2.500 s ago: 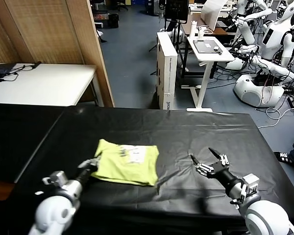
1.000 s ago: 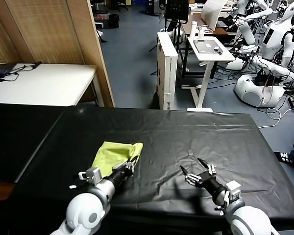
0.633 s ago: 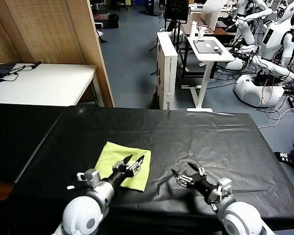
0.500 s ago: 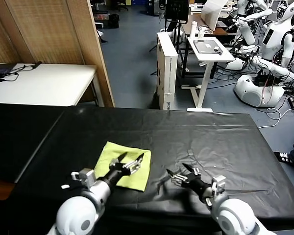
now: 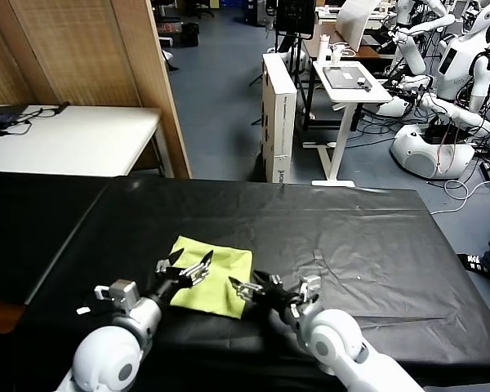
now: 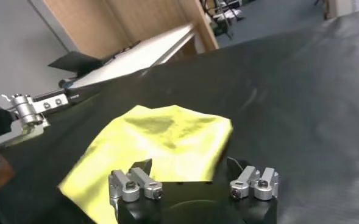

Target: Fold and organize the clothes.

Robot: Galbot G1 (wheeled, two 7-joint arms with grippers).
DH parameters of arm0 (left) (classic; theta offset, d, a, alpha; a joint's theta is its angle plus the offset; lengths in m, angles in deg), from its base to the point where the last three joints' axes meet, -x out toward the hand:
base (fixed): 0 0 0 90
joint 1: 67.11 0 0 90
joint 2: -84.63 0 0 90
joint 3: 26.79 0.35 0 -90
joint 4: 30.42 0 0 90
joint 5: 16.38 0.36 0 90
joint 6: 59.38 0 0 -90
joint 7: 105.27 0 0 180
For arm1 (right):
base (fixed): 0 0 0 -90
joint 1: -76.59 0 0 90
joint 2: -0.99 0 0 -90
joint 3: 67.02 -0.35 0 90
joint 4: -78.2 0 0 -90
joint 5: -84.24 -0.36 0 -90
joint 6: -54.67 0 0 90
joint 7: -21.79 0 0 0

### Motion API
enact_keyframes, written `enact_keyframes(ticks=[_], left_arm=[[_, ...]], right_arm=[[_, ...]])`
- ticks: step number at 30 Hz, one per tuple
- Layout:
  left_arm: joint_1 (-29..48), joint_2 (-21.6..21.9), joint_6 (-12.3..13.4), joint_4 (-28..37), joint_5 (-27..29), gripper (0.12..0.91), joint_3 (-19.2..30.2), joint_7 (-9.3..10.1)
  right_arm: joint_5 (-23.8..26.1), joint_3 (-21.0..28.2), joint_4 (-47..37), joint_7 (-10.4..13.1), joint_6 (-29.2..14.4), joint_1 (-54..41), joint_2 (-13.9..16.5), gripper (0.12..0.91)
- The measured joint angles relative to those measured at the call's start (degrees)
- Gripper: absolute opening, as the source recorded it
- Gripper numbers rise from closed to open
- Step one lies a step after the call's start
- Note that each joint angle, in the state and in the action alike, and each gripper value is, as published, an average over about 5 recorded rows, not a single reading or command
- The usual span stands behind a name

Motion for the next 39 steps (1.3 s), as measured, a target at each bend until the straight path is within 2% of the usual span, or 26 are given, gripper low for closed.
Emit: enact_keyframes(ticks=[3, 10, 13, 18, 25, 28, 31, 35, 37, 39], left_arm=[[-0.3, 0.0, 0.1, -0.1, 0.0, 0.907, -0.6, 0.04], [-0.9, 0.4, 0.1, -0.3, -0.3, 0.907, -2.8, 0.11], [-1.3, 0.7, 0.0, -0.4, -0.9, 0.907, -4.2, 0.17], [-1.7, 1.1, -0.1, -0.6, -2.1, 0.907, -6.4, 0.22], [-1.8, 0.2, -0.2, -1.1, -2.5, 0.907, -7.1, 0.24], [-2.3, -0.2, -0.2, -1.5, -2.3, 0.907, -7.5, 0.42], [-2.7, -0.5, 0.0, -1.7, -2.2, 0.907, -8.0, 0.88], [-2.8, -0.9, 1.2, -1.6, -2.3, 0.907, -8.1, 1.86], [-2.8, -1.0, 2.2, -1.4, -2.4, 0.907, -8.0, 2.02], [-2.9, -0.9, 3.8, -1.1, -2.6, 0.907, -7.8, 1.98]], right_arm=[[-0.1, 0.1, -0.6, 0.1, 0.1, -0.3, -0.1, 0.675], [0.0, -1.5, 0.0, 0.2, 0.1, 1.0, 1.0, 0.236], [-0.1, -3.2, 0.9, 0.5, 0.1, 2.1, 1.9, 0.148], [0.7, -7.9, 3.4, 3.2, 1.7, 4.9, 4.8, 0.141], [5.1, -12.9, 5.6, 9.1, 7.4, 6.2, 9.4, 0.141], [5.7, -14.1, 5.9, 10.6, 9.5, 6.0, 10.8, 0.141], [5.1, -15.0, 6.5, 10.1, 10.7, 6.3, 12.1, 0.141], [4.6, -16.5, 7.4, 7.4, 11.7, 7.3, 13.8, 0.152], [4.9, -17.2, 7.8, 6.5, 11.6, 7.8, 14.4, 0.211], [5.0, -17.9, 8.2, 6.0, 11.5, 8.4, 15.0, 0.327]])
